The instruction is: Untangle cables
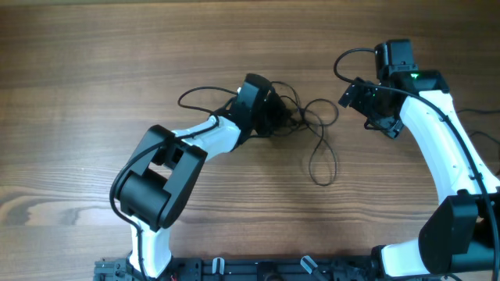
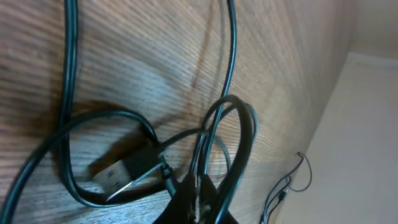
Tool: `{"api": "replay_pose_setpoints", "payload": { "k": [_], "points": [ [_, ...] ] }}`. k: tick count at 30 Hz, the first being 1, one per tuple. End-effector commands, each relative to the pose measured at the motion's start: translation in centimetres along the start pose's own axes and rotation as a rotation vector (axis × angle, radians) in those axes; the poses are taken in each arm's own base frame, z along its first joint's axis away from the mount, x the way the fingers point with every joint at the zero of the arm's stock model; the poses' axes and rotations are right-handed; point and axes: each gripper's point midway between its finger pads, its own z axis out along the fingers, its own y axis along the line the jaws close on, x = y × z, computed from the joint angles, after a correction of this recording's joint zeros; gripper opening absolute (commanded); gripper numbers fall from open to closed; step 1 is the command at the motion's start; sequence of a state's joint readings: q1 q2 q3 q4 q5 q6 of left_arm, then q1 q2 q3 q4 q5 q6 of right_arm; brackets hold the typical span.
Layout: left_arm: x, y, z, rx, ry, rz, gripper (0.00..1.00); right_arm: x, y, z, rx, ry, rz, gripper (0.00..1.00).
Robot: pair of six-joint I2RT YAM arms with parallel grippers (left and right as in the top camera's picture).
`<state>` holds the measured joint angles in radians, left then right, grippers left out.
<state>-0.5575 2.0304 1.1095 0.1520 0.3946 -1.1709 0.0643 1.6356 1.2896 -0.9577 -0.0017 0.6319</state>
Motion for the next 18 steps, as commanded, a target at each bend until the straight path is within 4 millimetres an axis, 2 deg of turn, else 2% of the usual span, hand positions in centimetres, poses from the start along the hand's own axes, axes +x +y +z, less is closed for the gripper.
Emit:
{"api": "replay_pose_setpoints", "payload": {
  "k": [1,4,6,10,18],
  "points": [
    [-2.3,-2.8,-3.3,0.092,-0.010,0.112,0.04,1.4,3.7,-0.3,-0.210,0.076,-0.275,1.00],
    [-3.3,-3.1,-5.3,0.090,-0.024,0.119,0.04,2.7,6.8,-1.3,-0.398,0.093,-0.499,1.00],
    [-3.6,-2.6,-6.1,0.065,-0.026,0.135,0.04,3.4,7.8,-1.6,-0.450,0.102,-0.530,1.00],
    [-3.8,-1.4,-6.7,0.020,-0.017,0.103,0.04,5.2,7.9,-0.5,-0.445,0.147,-0.526,1.00],
    [-4.0,-1.2,-6.7,0.012,-0.027,0.101,0.04,11.5,7.8,4.1,-0.456,0.251,-0.502,1.00]
  ]
}}
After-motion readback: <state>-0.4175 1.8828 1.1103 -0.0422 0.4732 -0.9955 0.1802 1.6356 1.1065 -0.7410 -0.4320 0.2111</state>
